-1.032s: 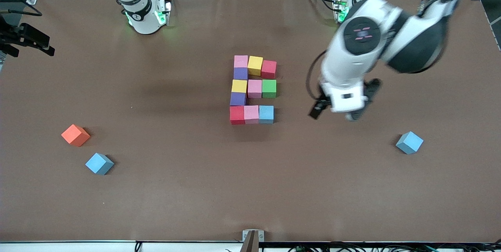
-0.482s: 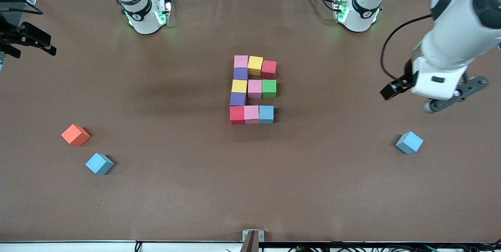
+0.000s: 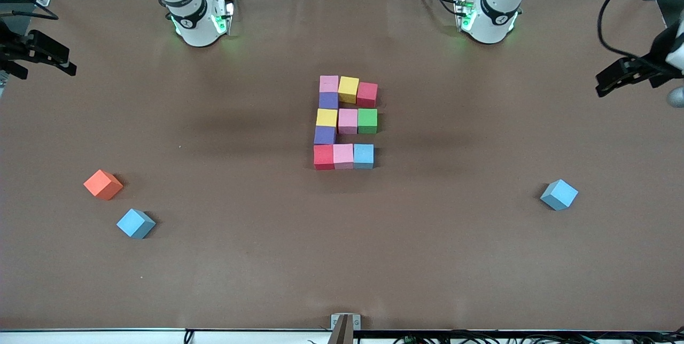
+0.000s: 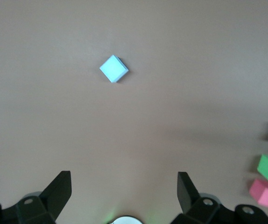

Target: Arrange 11 blocks into digit 3

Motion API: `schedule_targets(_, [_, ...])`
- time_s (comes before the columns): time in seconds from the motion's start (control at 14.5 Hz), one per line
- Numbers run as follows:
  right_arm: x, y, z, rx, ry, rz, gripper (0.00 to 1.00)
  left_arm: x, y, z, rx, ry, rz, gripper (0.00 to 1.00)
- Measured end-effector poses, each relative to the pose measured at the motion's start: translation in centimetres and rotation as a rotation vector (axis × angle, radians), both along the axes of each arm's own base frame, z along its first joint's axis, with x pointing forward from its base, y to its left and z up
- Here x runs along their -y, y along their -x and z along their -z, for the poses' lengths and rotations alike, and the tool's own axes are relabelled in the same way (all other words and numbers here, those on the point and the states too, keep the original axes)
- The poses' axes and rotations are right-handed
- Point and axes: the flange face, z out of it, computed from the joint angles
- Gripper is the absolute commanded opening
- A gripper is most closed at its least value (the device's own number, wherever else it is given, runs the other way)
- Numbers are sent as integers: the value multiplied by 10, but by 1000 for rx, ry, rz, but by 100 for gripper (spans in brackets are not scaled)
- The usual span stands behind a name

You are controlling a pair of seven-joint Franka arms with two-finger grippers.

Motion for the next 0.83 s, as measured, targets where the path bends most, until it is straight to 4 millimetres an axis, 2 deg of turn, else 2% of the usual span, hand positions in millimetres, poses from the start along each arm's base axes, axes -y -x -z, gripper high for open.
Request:
schedule_targets(0.07, [0,0,0,0,3,0,100,-4,4,0,-5,7,13,100])
schedule_targets(0.14, [0,0,0,0,3,0,100,1,10,1,-11,7,27,100])
schedule_targets(0.41, [1,0,0,-1,2,1,100,33,44,-1,-16,-3,85,100])
schedule_targets(0.55, [0,0,0,-1,-1,1,100,32,54,-5,-2,-2,87,100])
schedule_targets(0.83, [1,0,0,-1,-23,4,100,29,56,-6,3,49,78,100])
